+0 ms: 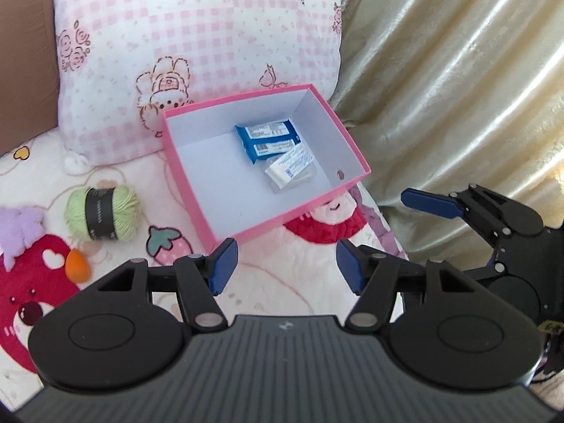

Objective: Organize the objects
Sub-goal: 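Withdraw the left tool from the pink box toward the orange sponge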

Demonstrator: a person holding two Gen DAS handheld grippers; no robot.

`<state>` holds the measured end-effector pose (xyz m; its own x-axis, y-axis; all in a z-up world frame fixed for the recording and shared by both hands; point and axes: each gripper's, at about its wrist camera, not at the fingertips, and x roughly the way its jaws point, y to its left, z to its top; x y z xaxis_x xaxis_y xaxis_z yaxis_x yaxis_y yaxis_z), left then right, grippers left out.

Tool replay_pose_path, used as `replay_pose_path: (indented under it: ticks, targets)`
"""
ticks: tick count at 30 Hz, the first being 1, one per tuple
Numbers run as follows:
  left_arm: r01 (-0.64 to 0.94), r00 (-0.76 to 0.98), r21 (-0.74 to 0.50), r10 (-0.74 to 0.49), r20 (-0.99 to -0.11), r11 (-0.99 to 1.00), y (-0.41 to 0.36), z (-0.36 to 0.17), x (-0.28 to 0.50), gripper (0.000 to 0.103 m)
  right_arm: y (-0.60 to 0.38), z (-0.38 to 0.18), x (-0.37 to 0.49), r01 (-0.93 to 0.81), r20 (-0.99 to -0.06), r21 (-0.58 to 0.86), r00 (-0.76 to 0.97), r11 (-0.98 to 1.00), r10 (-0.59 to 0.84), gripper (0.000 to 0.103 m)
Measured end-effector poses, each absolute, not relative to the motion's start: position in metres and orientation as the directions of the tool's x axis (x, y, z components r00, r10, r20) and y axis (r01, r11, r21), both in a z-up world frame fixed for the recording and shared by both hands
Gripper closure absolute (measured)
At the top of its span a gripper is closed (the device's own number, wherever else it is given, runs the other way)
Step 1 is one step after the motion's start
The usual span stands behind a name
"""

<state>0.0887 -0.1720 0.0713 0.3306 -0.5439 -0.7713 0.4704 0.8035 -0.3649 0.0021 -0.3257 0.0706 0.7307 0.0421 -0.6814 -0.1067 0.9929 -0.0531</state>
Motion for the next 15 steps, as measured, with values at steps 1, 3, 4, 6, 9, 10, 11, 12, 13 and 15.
replay_pose_path:
  ticks: [1,3,4,6,9,10,11,12,13,15]
  targets:
    - [0.463,0.326,-0.37,-0.543,-0.774,0.806,-0.168,0.071,0.087,0.042,-0.322,0.071,0.0,-0.113,-0.682,-0.058,0.73,0.992,0.044,0.024]
    - [0.452,0.321,-0.374,-0.538,-0.779,0.81,-0.162,0.073,0.083,0.042,-0.315,0.072,-0.004,-0.118,-0.684,-0.06,0.728,0.991,0.045,0.024]
    - [0.453,0.324,-0.372,-0.538,-0.778,0.811,-0.158,0.074,0.081,0.042,-0.312,0.073,-0.006,-0.119,-0.684,-0.061,0.728,0.991,0.045,0.024]
    - [0.45,0.334,-0.361,-0.528,-0.781,0.817,-0.151,0.076,0.075,0.04,-0.306,0.073,-0.008,-0.12,-0.687,-0.058,0.725,0.991,0.048,0.024]
    - [0.445,0.339,-0.354,-0.52,-0.784,0.823,-0.14,0.076,0.069,0.038,-0.299,0.073,-0.01,-0.143,-0.702,-0.036,0.708,0.989,0.077,0.021]
    - [0.447,0.337,-0.354,-0.521,-0.785,0.822,-0.137,0.076,0.067,0.037,-0.296,0.072,-0.011,-0.154,-0.707,-0.033,0.702,0.987,0.086,0.02]
    - [0.442,0.336,-0.355,-0.519,-0.786,0.824,-0.133,0.076,0.065,0.037,-0.292,0.072,-0.012,-0.176,-0.714,-0.033,0.693,0.984,0.1,0.02]
    - [0.436,0.335,-0.358,-0.518,-0.787,0.826,-0.129,0.076,0.063,0.036,-0.287,0.072,-0.013,-0.192,-0.718,-0.033,0.687,0.981,0.11,0.02]
    - [0.439,0.332,-0.359,-0.52,-0.787,0.824,-0.125,0.076,0.062,0.034,-0.283,0.073,-0.014,-0.203,-0.721,-0.034,0.683,0.979,0.117,0.02]
    - [0.425,0.336,-0.349,-0.504,-0.796,0.835,-0.117,0.074,0.06,0.033,-0.275,0.073,-0.015,-0.229,-0.73,-0.037,0.671,0.973,0.13,0.019]
